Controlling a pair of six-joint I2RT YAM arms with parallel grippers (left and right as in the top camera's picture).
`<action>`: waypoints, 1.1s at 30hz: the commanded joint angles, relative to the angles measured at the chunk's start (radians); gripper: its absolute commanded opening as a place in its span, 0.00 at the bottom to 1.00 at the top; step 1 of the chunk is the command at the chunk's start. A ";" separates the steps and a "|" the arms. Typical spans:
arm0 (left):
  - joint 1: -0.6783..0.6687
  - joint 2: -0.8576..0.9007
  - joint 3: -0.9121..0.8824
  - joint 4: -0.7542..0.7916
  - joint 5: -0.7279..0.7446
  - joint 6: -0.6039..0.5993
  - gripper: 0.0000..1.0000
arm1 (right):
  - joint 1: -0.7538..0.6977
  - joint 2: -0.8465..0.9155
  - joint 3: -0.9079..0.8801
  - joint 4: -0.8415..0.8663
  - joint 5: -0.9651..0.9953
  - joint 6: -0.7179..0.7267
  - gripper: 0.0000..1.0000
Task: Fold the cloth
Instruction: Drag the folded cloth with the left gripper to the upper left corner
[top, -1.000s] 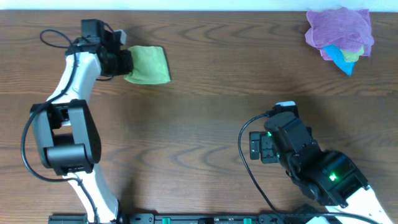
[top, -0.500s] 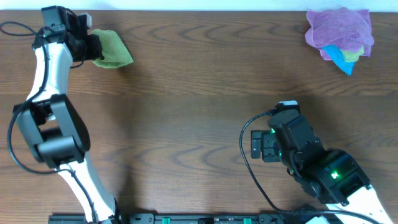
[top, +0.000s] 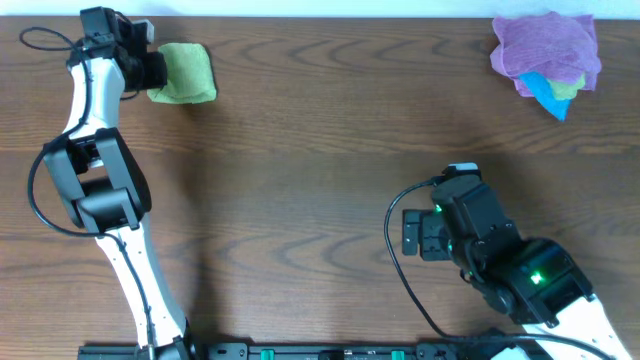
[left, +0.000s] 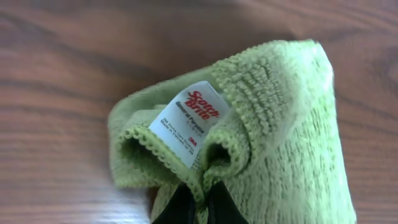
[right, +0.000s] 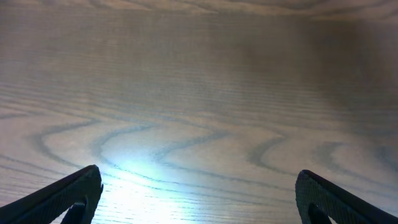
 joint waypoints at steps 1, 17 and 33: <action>0.032 0.023 0.052 0.007 -0.032 0.019 0.06 | -0.008 0.024 -0.007 0.000 -0.001 0.037 0.99; 0.103 0.029 0.052 0.051 -0.111 0.017 0.52 | -0.022 0.097 -0.006 0.032 -0.042 0.055 0.99; 0.098 0.028 0.242 -0.089 -0.122 -0.051 0.72 | -0.032 0.097 -0.006 0.029 -0.052 0.050 0.99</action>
